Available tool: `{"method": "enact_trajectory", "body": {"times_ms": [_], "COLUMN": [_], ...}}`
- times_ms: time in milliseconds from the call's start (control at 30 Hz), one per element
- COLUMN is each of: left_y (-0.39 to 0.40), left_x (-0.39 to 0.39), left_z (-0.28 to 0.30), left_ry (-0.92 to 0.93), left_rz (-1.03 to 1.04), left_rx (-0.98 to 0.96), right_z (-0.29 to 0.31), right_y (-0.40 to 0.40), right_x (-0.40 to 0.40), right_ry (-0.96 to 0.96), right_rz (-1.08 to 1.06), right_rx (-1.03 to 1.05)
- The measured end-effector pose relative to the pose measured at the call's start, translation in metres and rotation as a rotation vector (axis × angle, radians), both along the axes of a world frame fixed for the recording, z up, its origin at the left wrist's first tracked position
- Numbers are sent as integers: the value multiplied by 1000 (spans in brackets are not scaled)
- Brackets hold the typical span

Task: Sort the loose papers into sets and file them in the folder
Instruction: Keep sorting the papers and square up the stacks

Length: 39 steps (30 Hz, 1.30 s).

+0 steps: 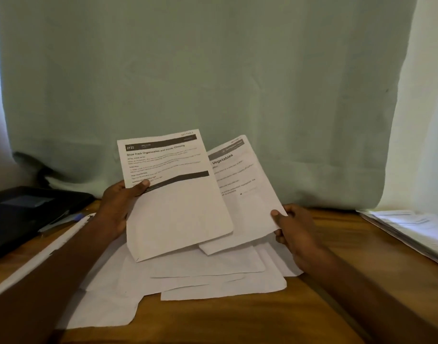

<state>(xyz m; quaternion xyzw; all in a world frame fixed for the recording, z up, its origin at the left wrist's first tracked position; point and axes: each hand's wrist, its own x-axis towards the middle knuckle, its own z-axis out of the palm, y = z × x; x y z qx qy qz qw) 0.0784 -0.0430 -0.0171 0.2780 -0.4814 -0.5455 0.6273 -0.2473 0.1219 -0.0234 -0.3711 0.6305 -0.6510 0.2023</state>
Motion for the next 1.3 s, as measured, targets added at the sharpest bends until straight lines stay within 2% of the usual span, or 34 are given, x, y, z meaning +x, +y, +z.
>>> {"method": "enact_trajectory", "body": {"times_ms": [167,700,934,1301], "left_y": [-3,-6,-5,-10], "left_x": [-1,0,-1,-1], "left_z": [0,-2,-2,-3], "left_ry": [36,49,61,70], "left_rz": [-22,-37,-46,-112], "left_rx": [11,28,28,20], "right_z": [-2,-4,8,8], "right_y": [-2,-6,5,6], "right_x": [-1,-6,-14,-17], "right_ry": [-64,-97,-47,-70], "right_rz": [37,54,-138,-100], "right_rx": [0,-32,-200,-233]}}
